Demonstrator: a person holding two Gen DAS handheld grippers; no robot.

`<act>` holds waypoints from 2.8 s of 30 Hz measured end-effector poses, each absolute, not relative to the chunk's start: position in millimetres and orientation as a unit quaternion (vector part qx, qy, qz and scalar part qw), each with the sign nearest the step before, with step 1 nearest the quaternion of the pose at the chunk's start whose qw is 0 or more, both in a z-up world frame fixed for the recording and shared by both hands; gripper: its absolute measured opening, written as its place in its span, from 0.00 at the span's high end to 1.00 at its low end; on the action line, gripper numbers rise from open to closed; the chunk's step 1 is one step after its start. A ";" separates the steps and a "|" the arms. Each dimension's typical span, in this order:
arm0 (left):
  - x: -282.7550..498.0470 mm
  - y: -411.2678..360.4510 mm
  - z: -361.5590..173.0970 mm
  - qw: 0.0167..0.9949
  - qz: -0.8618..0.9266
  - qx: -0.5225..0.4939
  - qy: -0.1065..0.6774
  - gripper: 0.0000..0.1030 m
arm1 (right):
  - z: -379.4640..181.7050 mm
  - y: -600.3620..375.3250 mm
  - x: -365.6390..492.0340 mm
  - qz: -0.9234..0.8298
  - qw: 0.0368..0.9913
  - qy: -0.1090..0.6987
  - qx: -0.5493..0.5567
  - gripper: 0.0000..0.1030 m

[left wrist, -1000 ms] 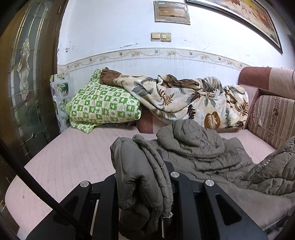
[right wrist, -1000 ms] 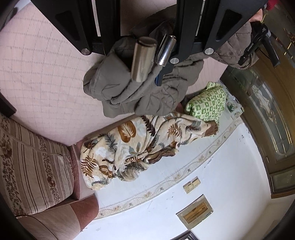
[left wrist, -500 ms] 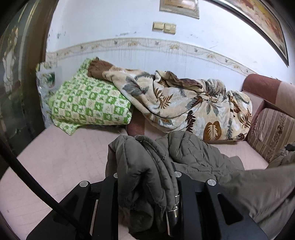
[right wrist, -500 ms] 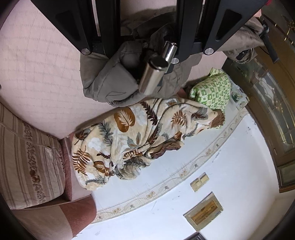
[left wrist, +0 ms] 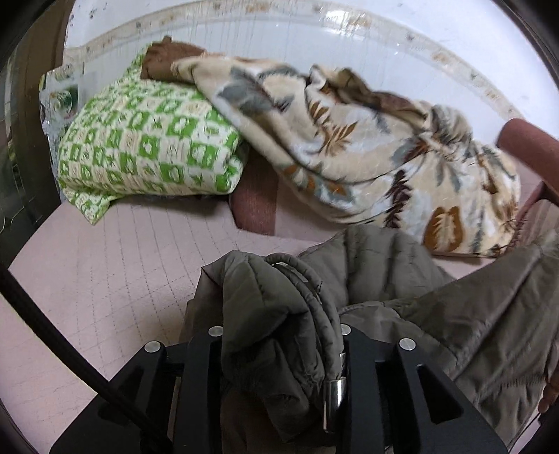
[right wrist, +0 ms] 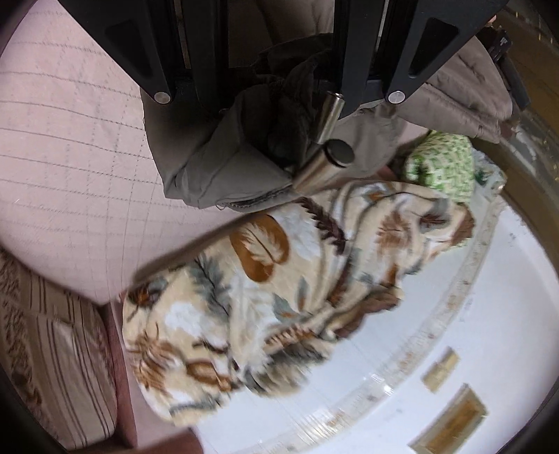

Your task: Fold large clothes

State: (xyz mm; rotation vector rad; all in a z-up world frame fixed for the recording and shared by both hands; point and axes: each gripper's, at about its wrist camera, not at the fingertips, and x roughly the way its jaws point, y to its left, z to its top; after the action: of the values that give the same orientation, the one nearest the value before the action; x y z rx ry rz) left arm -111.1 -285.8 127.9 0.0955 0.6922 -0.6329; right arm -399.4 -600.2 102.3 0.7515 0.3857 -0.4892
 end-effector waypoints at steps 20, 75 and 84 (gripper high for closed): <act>-22.9 -249.5 132.3 0.801 -0.342 -0.160 0.464 0.49 | 63.8 -667.8 -397.3 -0.164 0.808 0.157 0.543 0.58; -242.6 -245.3 99.0 0.883 -0.304 0.085 0.347 0.37 | 73.4 -482.7 -428.5 -0.238 0.894 0.274 0.263 0.37; -217.8 -234.2 97.4 0.904 -0.263 0.092 0.323 0.37 | 80.1 -451.7 -434.3 -0.240 0.907 0.276 0.207 0.34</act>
State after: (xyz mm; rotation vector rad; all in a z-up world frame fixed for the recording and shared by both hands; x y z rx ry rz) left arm -217.8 -234.2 97.4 0.1898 0.6667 -0.5444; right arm -434.3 -451.7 80.1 0.4268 0.5703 -0.4948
